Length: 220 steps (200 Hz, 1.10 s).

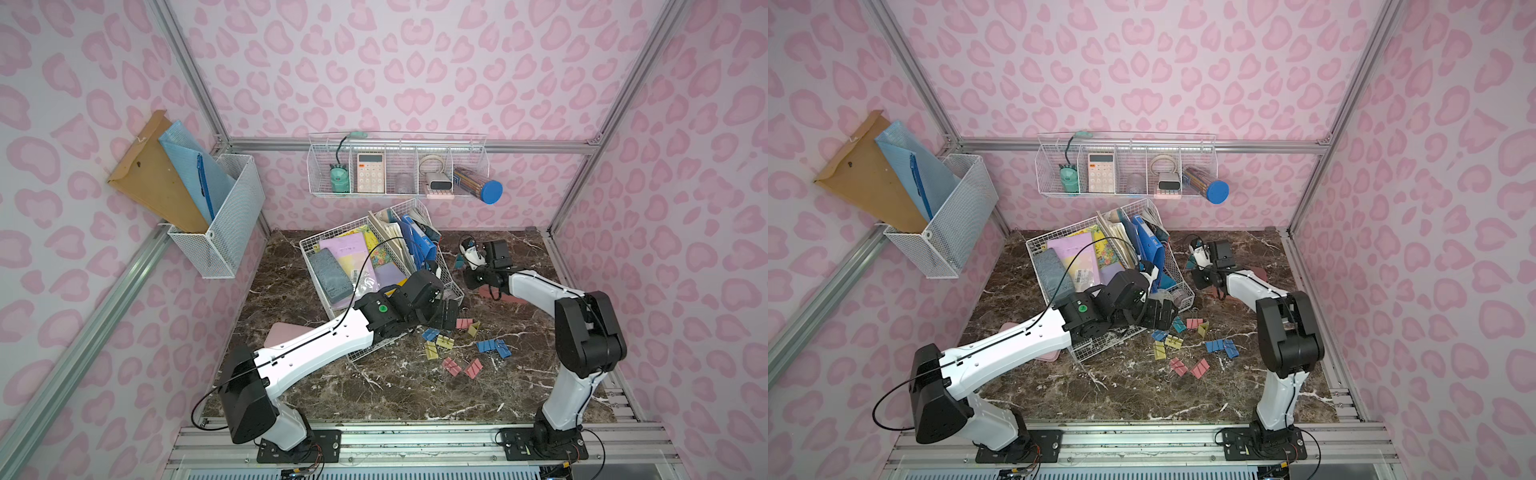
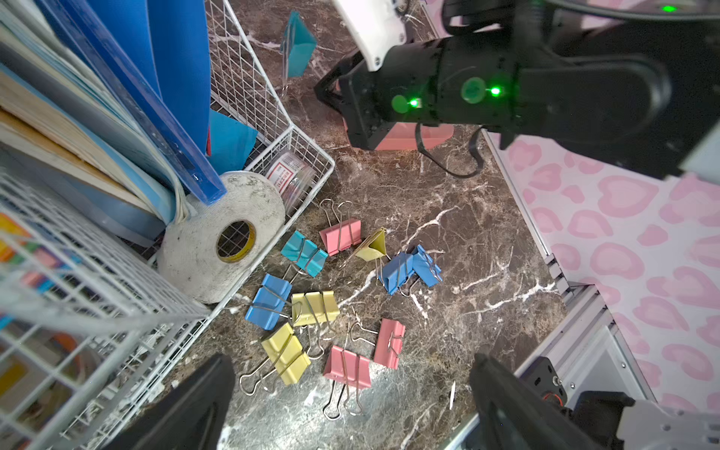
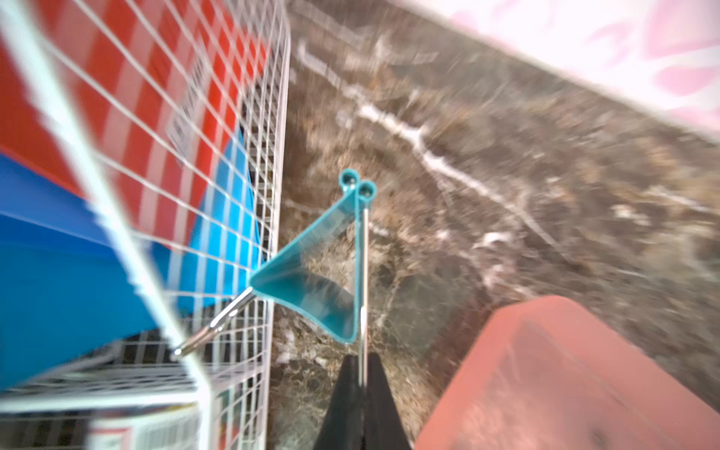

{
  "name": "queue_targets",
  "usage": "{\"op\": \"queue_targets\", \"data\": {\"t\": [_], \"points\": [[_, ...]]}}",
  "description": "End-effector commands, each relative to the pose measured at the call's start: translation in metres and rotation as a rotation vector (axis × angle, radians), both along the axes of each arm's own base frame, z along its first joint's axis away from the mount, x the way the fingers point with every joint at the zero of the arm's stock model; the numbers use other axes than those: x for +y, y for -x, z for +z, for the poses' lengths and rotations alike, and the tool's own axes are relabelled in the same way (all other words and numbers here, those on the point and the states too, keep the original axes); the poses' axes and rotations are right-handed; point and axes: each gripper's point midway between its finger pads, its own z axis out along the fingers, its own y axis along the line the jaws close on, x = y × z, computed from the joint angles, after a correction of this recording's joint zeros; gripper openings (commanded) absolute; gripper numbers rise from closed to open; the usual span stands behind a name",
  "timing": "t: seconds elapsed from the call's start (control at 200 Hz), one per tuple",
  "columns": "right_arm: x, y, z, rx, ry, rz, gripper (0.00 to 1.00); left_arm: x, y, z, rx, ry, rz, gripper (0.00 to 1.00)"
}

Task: Put the binder clips in the storage box
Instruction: Pick up the binder clip at the center of the board, then place the binder clip in the storage box.

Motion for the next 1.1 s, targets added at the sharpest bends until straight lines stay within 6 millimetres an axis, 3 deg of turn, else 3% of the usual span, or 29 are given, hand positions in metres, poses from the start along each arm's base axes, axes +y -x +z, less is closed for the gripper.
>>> {"op": "queue_targets", "data": {"t": [0.0, 0.075, 0.15, 0.355, 0.46, 0.89, 0.97, 1.095], "points": [[-0.022, 0.007, 0.03, -0.076, -0.082, -0.16, 0.0, 0.003, -0.003, 0.009, -0.031, 0.004, 0.006, 0.99], [-0.048, 0.023, 0.036, -0.093, -0.105, -0.28, 0.0, 0.004, -0.003, 0.009, -0.04, 0.0, 0.008, 0.99], [-0.07, 0.036, 0.029, -0.084, -0.122, -0.352, 0.0, 0.004, -0.003, 0.011, -0.045, 0.003, 0.008, 0.99], [-0.108, 0.038, -0.023, 0.144, -0.145, -0.437, 0.0, 0.002, -0.002, 0.01, -0.038, 0.014, 0.004, 0.99], [-0.106, 0.029, -0.046, 0.243, -0.181, -0.418, 0.0, 0.002, -0.003, 0.01, -0.033, 0.019, 0.01, 0.99], [-0.1, -0.005, -0.077, 0.286, -0.187, -0.398, 0.0, 0.002, -0.005, 0.006, -0.037, 0.019, 0.02, 0.99], [-0.095, -0.008, -0.079, 0.291, -0.194, -0.385, 0.07, 0.0, -0.005, 0.006, -0.037, 0.018, 0.014, 0.99], [-0.094, -0.009, -0.076, 0.275, -0.197, -0.392, 0.25, 0.001, -0.004, 0.004, -0.033, 0.016, 0.014, 0.99]]}}
